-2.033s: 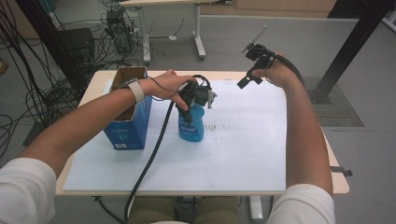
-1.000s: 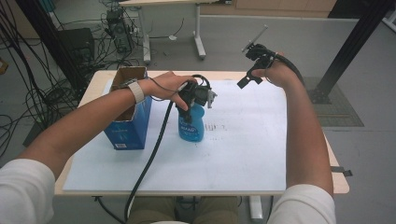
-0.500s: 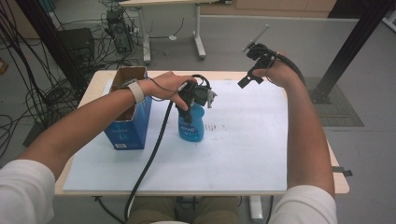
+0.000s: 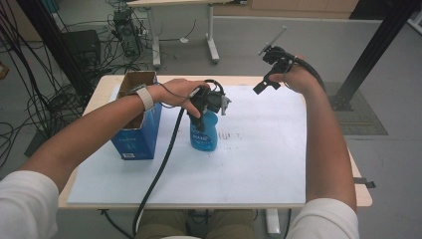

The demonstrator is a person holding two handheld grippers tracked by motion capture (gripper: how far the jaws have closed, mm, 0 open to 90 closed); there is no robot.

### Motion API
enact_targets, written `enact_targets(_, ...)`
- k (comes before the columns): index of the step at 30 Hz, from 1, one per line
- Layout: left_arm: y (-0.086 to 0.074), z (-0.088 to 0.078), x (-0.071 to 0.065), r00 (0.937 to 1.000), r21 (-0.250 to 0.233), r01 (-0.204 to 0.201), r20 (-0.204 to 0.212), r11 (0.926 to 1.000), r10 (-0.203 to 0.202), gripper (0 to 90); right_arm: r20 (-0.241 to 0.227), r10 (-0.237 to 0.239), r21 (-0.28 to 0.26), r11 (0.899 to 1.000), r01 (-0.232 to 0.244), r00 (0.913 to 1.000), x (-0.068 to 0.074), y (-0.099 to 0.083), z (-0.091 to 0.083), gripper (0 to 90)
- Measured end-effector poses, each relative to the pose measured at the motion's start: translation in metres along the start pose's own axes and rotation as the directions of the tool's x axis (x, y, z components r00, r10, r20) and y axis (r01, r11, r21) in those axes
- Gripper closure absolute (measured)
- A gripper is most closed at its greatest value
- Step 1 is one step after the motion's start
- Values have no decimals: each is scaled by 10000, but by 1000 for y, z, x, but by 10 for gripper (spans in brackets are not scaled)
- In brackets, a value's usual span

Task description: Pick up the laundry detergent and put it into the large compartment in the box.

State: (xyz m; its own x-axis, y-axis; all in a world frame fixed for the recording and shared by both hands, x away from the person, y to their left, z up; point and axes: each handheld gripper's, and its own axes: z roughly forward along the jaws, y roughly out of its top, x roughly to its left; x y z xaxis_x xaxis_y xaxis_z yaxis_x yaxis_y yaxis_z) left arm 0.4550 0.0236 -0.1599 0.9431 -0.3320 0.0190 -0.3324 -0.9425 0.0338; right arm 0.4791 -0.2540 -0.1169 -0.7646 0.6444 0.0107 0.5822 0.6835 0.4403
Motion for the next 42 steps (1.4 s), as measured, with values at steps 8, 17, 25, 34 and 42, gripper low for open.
enact_targets(8,0,0,0,10000,-1,49,26,10000,-49,381,21,19,0,10000,-19,10000,0,-1,-1,121)
enact_targets(17,0,0,1,10000,-19,54,17,10000,-54,382,20,-1,-16,10000,1,10000,-1,-1,-1,121)
enact_targets(25,0,0,1,10000,28,8,19,10000,-8,382,28,0,-17,10000,0,10000,0,-1,-1,122)
enact_targets(34,0,0,1,10000,24,20,32,10000,-20,381,20,6,-32,10000,-6,10000,0,-1,-2,122)
enact_targets(42,0,0,1,10000,11,62,27,10000,-62,381,14,-41,-37,10000,41,10000,0,-1,-1,122)
